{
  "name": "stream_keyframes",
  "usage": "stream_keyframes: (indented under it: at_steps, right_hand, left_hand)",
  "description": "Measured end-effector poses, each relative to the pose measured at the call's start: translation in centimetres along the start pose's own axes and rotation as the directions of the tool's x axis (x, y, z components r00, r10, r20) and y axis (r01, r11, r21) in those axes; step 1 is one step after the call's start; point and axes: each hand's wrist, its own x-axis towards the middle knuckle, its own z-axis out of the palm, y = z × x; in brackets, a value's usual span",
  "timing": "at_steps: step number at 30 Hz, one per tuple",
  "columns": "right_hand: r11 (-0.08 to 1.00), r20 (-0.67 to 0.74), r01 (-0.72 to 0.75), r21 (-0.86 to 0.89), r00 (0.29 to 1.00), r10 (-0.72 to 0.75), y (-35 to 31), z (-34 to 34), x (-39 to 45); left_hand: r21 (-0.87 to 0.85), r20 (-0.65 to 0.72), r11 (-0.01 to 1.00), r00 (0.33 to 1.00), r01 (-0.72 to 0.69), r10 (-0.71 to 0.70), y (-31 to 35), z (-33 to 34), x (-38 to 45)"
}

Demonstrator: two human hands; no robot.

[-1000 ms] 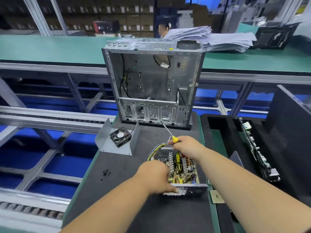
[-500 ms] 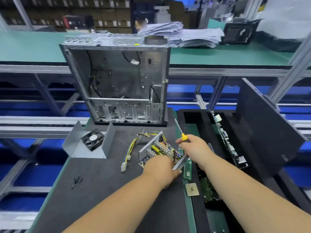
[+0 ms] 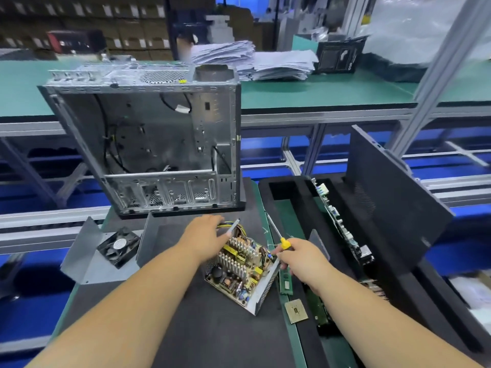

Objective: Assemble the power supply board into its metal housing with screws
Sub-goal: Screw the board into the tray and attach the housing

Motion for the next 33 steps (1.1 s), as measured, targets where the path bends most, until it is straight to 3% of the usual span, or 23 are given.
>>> stream_keyframes:
  at_steps: [7,14,22,29,33]
  right_hand:
    - [0.997,-0.021,-0.002,-0.071,1.000,0.001,-0.7,0.6,1.0]
    - [0.977,0.035,0.119,-0.175,0.993,-0.115,-3.0,2.1,3.0]
    - [0.929,0.121,0.265,-0.257,0.963,-0.241,-5.9,4.1,5.3]
    - [0.911,0.268,0.302,-0.282,0.936,-0.227,-7.6,4.1,6.5]
    - [0.906,0.297,0.302,-0.296,0.931,-0.214,-7.6,3.4,6.2]
  left_hand:
    - [0.011,0.020,1.000,1.000,0.011,-0.011,-0.8,-0.1,-1.0]
    - [-0.088,-0.039,0.971,0.973,0.224,-0.228,-2.4,-0.4,-4.3]
    - [-0.210,-0.107,0.882,0.887,0.422,-0.450,-2.8,-0.4,-7.5]
    - [-0.225,0.004,0.840,0.862,0.494,-0.506,-3.1,-1.1,-8.9]
    - [-0.074,0.149,0.861,0.859,0.503,-0.489,-3.3,-2.2,-8.3]
